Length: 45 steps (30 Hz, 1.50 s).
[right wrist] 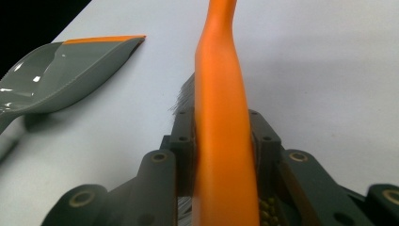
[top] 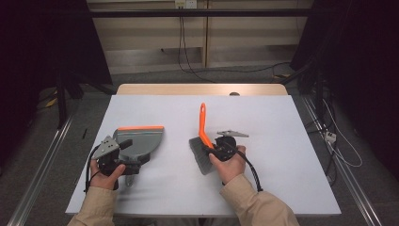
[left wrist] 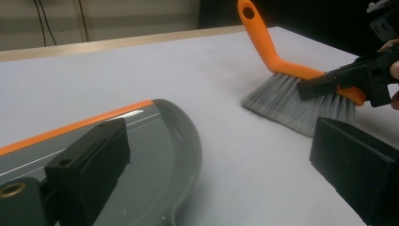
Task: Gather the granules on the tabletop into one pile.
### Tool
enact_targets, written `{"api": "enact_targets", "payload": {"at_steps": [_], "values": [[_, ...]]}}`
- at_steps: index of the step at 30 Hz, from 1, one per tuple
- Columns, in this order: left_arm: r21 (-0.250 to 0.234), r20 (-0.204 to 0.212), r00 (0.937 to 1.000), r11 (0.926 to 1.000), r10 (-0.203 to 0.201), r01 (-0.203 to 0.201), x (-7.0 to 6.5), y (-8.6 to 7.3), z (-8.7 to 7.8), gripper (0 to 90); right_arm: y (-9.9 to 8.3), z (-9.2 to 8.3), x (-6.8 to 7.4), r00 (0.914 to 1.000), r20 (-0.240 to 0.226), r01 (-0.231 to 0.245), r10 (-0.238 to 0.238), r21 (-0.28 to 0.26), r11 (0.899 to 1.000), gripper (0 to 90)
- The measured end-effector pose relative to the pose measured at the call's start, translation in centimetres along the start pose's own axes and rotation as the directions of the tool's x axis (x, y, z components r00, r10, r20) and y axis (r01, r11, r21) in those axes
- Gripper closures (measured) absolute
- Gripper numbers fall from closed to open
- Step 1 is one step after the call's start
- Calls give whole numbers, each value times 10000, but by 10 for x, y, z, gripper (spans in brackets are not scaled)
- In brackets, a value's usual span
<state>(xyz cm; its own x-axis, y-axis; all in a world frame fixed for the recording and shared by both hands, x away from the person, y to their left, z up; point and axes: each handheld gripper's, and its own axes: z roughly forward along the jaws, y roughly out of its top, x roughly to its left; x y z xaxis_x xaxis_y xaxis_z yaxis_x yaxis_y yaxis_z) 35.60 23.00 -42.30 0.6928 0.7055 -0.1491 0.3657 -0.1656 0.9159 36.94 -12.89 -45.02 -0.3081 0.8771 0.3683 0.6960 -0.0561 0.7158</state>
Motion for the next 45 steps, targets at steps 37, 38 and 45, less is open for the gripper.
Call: {"api": "enact_targets", "payload": {"at_steps": [37,38,45], "values": [[42,-10,10000,10000,-57,57,1,-1,1,52,15,-4,10,9962,-823,-331,279,-620,9975,709],[41,-8,10000,10000,-62,62,1,-1,1,52,15,-1,14,9954,-911,-353,300,-570,9977,709],[63,-22,10000,10000,-76,76,2,-1,1,52,11,22,27,9941,-992,-454,435,-175,9988,710]]}}
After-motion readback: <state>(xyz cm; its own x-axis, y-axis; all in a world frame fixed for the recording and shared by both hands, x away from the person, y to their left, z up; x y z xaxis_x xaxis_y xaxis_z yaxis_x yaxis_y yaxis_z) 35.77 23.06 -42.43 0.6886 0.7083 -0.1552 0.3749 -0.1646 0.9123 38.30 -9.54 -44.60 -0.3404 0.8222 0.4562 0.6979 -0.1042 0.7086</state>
